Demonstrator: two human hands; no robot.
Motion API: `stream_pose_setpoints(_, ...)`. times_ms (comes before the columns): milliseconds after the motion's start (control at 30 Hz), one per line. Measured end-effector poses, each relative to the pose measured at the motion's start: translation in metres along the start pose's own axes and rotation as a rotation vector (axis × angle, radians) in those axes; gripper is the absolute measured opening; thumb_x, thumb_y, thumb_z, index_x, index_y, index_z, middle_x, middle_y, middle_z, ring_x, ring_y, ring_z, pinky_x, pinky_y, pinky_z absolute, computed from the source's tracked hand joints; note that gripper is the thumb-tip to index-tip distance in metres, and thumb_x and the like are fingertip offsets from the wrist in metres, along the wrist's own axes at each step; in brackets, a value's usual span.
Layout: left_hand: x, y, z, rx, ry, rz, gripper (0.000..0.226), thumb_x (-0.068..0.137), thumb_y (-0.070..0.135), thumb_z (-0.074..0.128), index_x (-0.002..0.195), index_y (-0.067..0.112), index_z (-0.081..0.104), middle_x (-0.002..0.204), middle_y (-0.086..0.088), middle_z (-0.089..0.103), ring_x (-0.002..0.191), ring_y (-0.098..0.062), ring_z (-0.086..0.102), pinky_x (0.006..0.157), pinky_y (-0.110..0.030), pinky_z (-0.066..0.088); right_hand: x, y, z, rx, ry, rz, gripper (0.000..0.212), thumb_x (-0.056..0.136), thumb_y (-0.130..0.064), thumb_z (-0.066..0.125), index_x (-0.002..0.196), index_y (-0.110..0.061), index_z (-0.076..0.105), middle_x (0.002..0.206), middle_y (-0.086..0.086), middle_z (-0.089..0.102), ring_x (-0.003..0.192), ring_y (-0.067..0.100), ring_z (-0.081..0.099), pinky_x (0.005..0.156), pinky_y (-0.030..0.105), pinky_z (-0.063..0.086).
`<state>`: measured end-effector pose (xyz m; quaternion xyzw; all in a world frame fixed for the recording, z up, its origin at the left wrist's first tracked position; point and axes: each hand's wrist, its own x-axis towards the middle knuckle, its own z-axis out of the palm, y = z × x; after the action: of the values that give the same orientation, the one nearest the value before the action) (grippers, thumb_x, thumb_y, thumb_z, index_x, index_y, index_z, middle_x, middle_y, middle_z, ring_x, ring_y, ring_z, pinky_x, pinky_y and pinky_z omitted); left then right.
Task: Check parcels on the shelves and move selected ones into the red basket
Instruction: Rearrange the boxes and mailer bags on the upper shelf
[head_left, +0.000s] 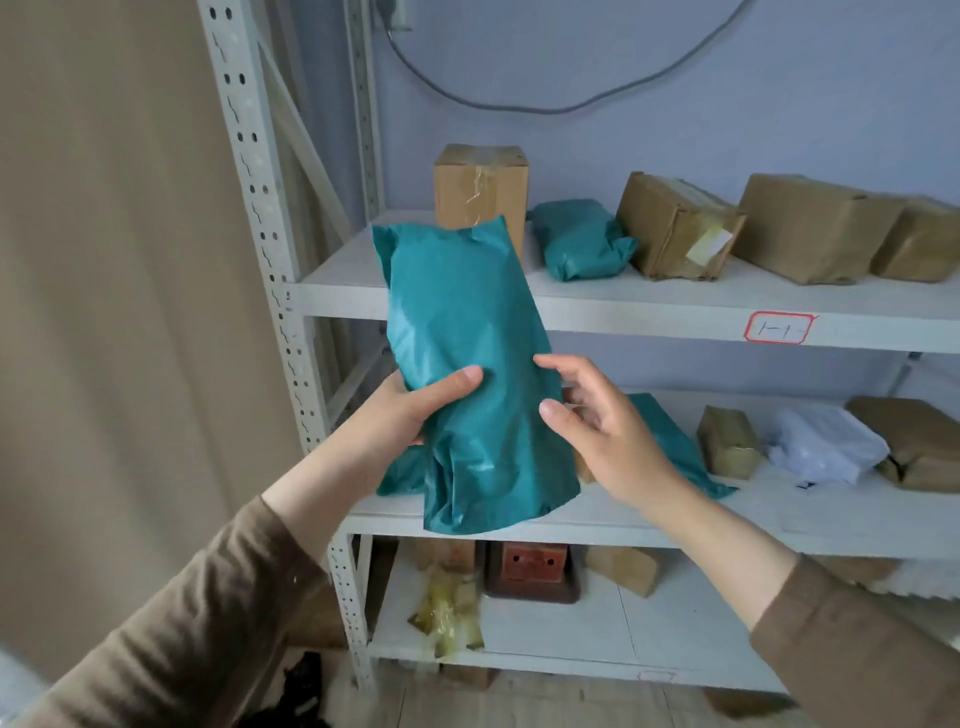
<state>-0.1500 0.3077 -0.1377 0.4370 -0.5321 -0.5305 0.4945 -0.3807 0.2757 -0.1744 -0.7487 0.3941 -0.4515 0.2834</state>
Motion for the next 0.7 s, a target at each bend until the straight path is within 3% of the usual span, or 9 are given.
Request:
stream_pose_setpoints(67,0.001,-0.004,0.008,0.220,0.064,0.121,0.059,0.082,0.042,0.086,0.134,0.030,0.061,0.124,0.010,0.077,0.110,-0.012,0.075,0.093,-0.032,0.058,-0.007,0.009,-0.008,0.159,0.035,0.167,0.021,0.106,-0.036,0.053,0.120,-0.034,0.069,0.125,-0.013,0.071,0.117,0.008,0.066,0.105,0.038,0.049)
stream_pose_setpoints(133,0.007,-0.009,0.011,0.709,0.147,0.336,0.067,0.078,0.050,0.087,0.136,0.037,0.055,0.120,0.014,0.073,0.107,-0.012,0.068,0.087,-0.037,0.056,-0.010,0.017,-0.019,0.376,0.040,0.393,0.041,0.111,-0.040,0.037,0.117,-0.021,0.072,0.124,-0.001,0.075,0.112,0.016,0.069,0.105,0.044,0.049)
stream_pose_setpoints(200,0.014,-0.017,0.015,1.209,0.209,0.645,0.069,0.078,0.047,0.085,0.138,0.035,0.052,0.116,0.007,0.068,0.106,-0.024,0.061,0.085,-0.042,0.051,-0.014,0.022,-0.030,0.611,0.048,0.570,0.044,0.111,-0.040,0.035,0.114,-0.014,0.070,0.116,0.009,0.076,0.100,0.022,0.074,0.092,0.043,0.056)
stream_pose_setpoints(267,0.018,-0.020,0.019,1.491,0.218,0.926,0.068,0.081,0.037,0.082,0.142,0.029,0.054,0.120,-0.002,0.065,0.108,-0.032,0.057,0.089,-0.046,0.047,-0.021,0.023,-0.043,0.847,0.057,0.676,0.035,0.107,-0.036,0.044,0.102,-0.012,0.069,0.100,0.011,0.075,0.082,0.021,0.077,0.075,0.034,0.061)
stream_pose_setpoints(333,0.019,-0.025,0.020,1.557,0.187,1.144,0.061,0.088,0.028,0.076,0.144,0.026,0.053,0.129,-0.008,0.064,0.115,-0.033,0.054,0.095,-0.048,0.043,-0.026,0.026,-0.051,1.013,0.018,0.751,0.058,0.101,-0.057,0.048,0.104,-0.008,0.079,0.109,0.016,0.078,0.091,0.027,0.078,0.085,0.037,0.063)
stream_pose_setpoints(400,0.021,-0.034,0.017,1.554,0.161,1.284,0.057,0.094,0.021,0.072,0.146,0.026,0.049,0.137,-0.013,0.062,0.124,-0.034,0.050,0.101,-0.049,0.040,-0.027,0.027,-0.056,0.949,-0.120,0.741,0.080,0.088,-0.078,0.055,0.123,-0.009,0.077,0.134,0.020,0.070,0.116,0.033,0.071,0.109,0.045,0.050)
stream_pose_setpoints(433,0.022,-0.041,0.014,1.542,0.162,1.322,0.058,0.096,0.019,0.071,0.147,0.026,0.046,0.140,-0.014,0.060,0.128,-0.034,0.047,0.104,-0.049,0.039,-0.028,0.023,-0.056,0.887,-0.208,0.709,0.085,0.079,-0.080,0.065,0.127,-0.011,0.075,0.137,0.019,0.067,0.121,0.034,0.068,0.112,0.047,0.048)
stream_pose_setpoints(533,0.028,-0.068,-0.002,1.460,0.178,1.319,0.065,0.097,0.017,0.072,0.152,0.024,0.038,0.152,-0.013,0.043,0.139,-0.035,0.040,0.111,-0.049,0.036,-0.026,0.014,-0.052,0.752,-0.383,0.624,0.080,0.055,-0.058,0.096,0.121,-0.016,0.078,0.126,0.014,0.075,0.109,0.027,0.075,0.095,0.040,0.060)
stream_pose_setpoints(700,0.044,-0.097,-0.031,1.419,0.183,1.147,0.086,0.099,0.006,0.063,0.167,0.027,0.014,0.171,-0.013,0.020,0.161,-0.035,0.016,0.126,-0.057,0.027,-0.012,-0.008,-0.017,0.413,-0.232,0.419,0.055,0.089,-0.009,0.079,0.136,-0.029,0.058,0.127,-0.003,0.075,0.117,0.019,0.072,0.104,0.041,0.056)
